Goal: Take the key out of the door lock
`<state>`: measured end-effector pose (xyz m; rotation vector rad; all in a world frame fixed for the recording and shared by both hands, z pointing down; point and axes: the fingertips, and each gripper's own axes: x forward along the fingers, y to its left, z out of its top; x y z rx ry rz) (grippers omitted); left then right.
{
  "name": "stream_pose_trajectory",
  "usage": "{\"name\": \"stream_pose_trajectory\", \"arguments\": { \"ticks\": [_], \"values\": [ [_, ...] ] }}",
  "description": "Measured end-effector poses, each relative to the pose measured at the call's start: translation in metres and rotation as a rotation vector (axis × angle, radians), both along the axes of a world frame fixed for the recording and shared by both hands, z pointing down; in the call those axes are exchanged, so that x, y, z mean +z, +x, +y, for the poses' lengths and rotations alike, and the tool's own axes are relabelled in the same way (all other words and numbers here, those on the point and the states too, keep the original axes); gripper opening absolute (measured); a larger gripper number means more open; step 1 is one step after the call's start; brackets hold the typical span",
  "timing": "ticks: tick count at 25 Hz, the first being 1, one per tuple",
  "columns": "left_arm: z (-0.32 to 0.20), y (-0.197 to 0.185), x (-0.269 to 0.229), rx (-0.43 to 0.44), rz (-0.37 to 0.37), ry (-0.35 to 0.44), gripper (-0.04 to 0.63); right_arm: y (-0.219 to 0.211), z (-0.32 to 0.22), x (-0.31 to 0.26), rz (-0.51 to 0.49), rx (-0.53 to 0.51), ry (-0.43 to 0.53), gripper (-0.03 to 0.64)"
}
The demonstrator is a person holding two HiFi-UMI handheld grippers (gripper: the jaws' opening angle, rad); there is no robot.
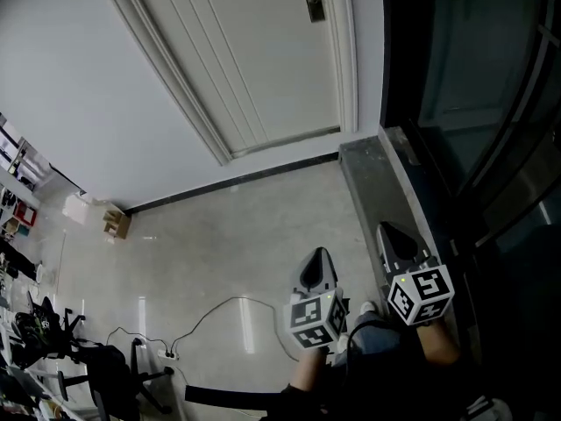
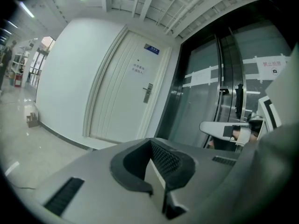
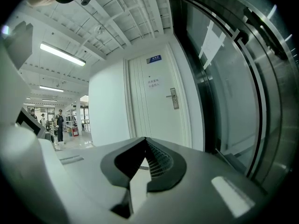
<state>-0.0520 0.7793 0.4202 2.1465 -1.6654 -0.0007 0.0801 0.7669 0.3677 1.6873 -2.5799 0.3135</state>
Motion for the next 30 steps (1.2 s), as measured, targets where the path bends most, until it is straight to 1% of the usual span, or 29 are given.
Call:
{"name": "stream_pose_trajectory", "arguments": {
  "ticks": [4,7,14,19,22,26,30],
  "values": [
    [-0.027,-0.005,0.01,-0.018,0.009,-0.009,0.0,-0.005,-0.03,0.009,-0.004,-0.011,0.006,0.002],
    [-0.062,-0.003,0.013,-0.023,-0.003,-0.018,0.0,-0.006,-0.069,0.013,-0.005,-0.036,-0.008,0.002],
    [-0.159,0.013,-0.007,-0.036,-0.009,0.008,0.0,0.0,-0.166,-0.002,0.014,-0.093,0.014,0.002],
    [-0.216,0.037,-0.013,-0.024,-0.008,0.012,0.0,0.018,-0.224,-0.009,0.013,-0.107,0.023,0.002],
    [-0.241,0.047,-0.015,-0.022,-0.001,0.016,0.0,0.025,-0.25,-0.007,0.006,-0.117,0.012,0.002],
    [-0.263,0.053,-0.005,-0.019,-0.001,-0.013,0.0,0.028,-0.273,0.004,0.007,-0.129,-0.015,0.002],
    [-0.287,0.052,0.002,-0.015,-0.034,-0.025,0.0,0.029,-0.297,0.011,0.004,-0.121,-0.024,0.002]
  ]
}}
